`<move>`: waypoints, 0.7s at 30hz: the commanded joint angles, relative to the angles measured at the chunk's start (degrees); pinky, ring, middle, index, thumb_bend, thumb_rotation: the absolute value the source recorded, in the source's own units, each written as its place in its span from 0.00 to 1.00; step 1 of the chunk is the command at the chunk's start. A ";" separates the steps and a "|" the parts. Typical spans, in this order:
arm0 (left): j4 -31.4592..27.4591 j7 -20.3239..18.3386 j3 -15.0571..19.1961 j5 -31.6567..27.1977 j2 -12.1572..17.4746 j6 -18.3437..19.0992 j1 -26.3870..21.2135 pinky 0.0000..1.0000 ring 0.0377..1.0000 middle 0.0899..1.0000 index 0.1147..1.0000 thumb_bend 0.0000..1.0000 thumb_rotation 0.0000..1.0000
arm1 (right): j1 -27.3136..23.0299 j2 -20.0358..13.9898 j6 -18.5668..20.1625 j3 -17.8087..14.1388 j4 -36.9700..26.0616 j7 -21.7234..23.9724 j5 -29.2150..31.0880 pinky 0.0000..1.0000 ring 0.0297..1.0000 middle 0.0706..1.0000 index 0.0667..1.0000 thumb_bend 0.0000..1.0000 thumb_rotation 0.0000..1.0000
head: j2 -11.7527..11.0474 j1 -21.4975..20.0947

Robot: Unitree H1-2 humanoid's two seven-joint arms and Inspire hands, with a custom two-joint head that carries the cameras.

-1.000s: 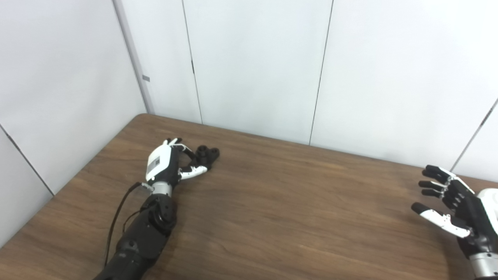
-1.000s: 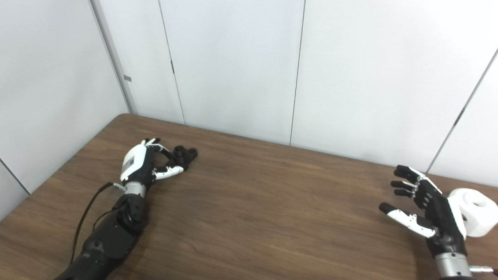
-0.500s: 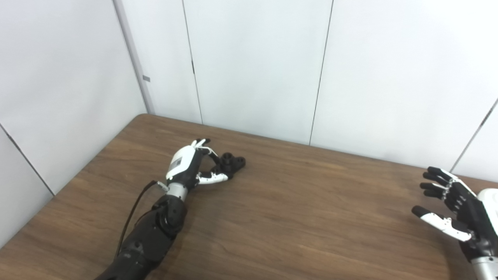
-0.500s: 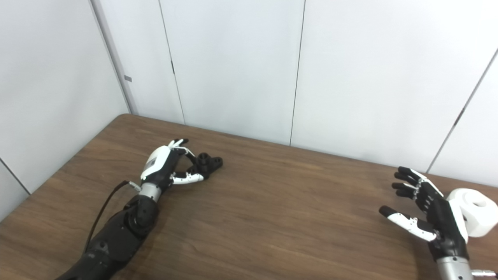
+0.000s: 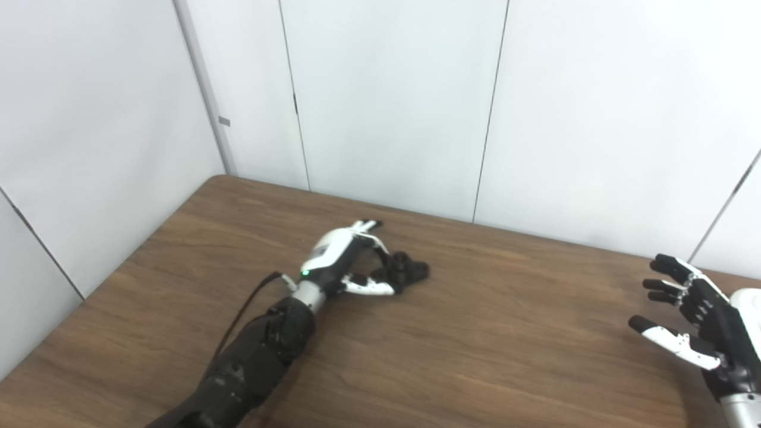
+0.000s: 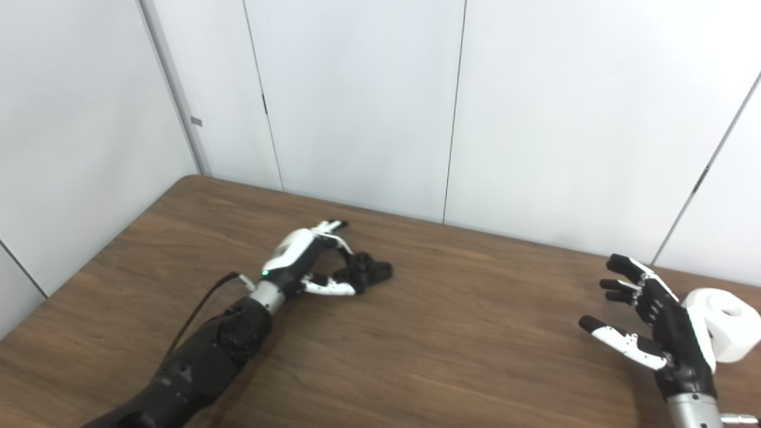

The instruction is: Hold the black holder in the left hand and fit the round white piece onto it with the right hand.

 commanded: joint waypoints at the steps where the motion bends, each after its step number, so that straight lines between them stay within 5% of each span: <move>1: 1.93 -1.61 -2.49 1.13 -2.98 -2.69 1.16 1.00 1.00 0.96 0.42 0.53 0.06 | 2.96 1.23 -0.82 0.55 1.09 -1.75 -0.14 0.69 0.72 0.80 0.80 0.69 0.31 | 0.14 -0.44; 21: 7.05 -7.01 -10.10 1.17 -8.62 -8.28 -0.11 1.00 1.00 0.95 0.42 0.52 0.06 | 2.95 1.79 -0.82 1.84 -1.35 -2.93 -0.64 0.69 0.72 0.80 0.80 0.69 0.34 | 1.01 -5.65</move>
